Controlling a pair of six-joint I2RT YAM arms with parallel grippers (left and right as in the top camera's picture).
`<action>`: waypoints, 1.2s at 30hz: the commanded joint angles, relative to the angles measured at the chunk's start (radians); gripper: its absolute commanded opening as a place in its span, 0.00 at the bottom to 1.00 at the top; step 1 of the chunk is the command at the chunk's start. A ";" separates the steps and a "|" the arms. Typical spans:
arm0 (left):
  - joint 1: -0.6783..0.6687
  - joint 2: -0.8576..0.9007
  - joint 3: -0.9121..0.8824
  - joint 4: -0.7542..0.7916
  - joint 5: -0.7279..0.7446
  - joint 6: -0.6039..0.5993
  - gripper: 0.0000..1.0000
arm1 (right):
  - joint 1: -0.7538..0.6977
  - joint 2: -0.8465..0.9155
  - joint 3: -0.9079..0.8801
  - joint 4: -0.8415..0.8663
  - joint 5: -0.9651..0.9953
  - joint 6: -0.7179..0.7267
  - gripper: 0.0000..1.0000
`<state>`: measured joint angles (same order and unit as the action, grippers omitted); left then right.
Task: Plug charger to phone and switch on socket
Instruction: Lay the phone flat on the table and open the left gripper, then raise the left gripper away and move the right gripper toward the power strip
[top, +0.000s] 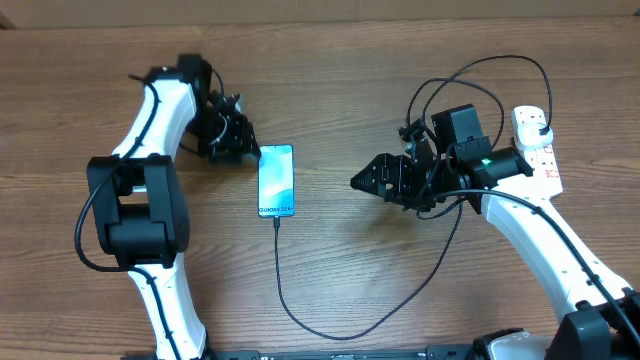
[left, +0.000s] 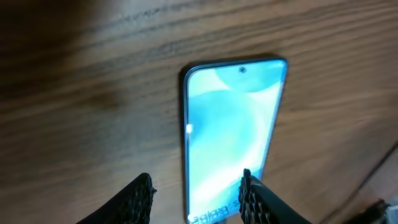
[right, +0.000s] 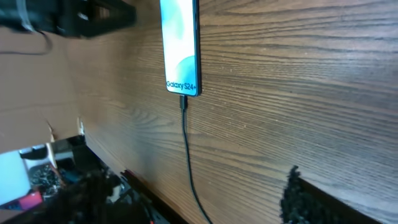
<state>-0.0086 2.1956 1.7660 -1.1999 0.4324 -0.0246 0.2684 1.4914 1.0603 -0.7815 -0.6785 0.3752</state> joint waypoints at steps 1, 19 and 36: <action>0.003 0.001 0.124 -0.059 0.012 -0.006 0.48 | -0.003 -0.004 0.021 -0.019 0.037 -0.096 0.95; 0.002 -0.235 0.547 -0.176 0.146 -0.035 0.53 | -0.018 -0.080 0.127 -0.159 0.190 -0.122 0.84; 0.002 -0.306 0.546 -0.161 0.136 -0.035 1.00 | -0.384 -0.289 0.270 -0.426 0.241 -0.148 0.04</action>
<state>-0.0086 1.8862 2.2997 -1.3621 0.5575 -0.0566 -0.0307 1.2423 1.2980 -1.1908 -0.4591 0.2382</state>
